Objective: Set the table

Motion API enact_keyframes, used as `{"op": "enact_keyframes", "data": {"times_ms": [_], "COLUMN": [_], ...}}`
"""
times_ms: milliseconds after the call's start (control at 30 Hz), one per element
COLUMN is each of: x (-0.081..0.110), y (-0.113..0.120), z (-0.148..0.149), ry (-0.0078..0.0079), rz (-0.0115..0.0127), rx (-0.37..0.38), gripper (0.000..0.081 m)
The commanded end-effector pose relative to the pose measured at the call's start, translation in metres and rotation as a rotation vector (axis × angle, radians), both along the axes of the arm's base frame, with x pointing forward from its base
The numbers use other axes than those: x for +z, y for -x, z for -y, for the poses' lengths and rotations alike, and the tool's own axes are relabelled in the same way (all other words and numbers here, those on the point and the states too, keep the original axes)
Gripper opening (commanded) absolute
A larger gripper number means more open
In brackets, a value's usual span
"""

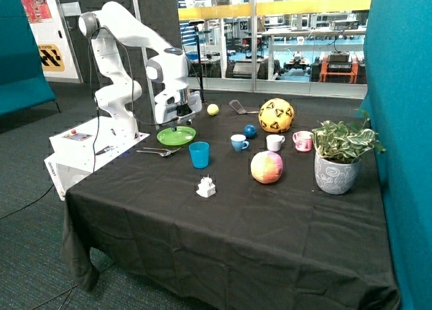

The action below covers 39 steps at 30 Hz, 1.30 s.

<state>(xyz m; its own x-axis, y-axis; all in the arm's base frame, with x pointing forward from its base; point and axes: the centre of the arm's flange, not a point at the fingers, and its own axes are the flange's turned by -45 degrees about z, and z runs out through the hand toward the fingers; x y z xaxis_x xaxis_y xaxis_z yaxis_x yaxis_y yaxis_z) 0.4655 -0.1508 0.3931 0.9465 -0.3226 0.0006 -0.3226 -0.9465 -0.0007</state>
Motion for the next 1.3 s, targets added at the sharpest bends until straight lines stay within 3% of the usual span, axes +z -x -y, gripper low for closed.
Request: {"op": "enact_keyframes", "data": {"times_ms": [0, 567, 1267], "x": [0.006, -0.004, -0.010], "y": [-0.002, -0.008, -0.052], "z": [0.034, 0.054, 0.052], "ry": [0.0005, 0.0004, 0.0004], "rz": [-0.0008, -0.0008, -0.0008], "rx": [-0.129, -0.153, -0.145], "gripper": [0.0609, 0.0591, 0.0564]}}
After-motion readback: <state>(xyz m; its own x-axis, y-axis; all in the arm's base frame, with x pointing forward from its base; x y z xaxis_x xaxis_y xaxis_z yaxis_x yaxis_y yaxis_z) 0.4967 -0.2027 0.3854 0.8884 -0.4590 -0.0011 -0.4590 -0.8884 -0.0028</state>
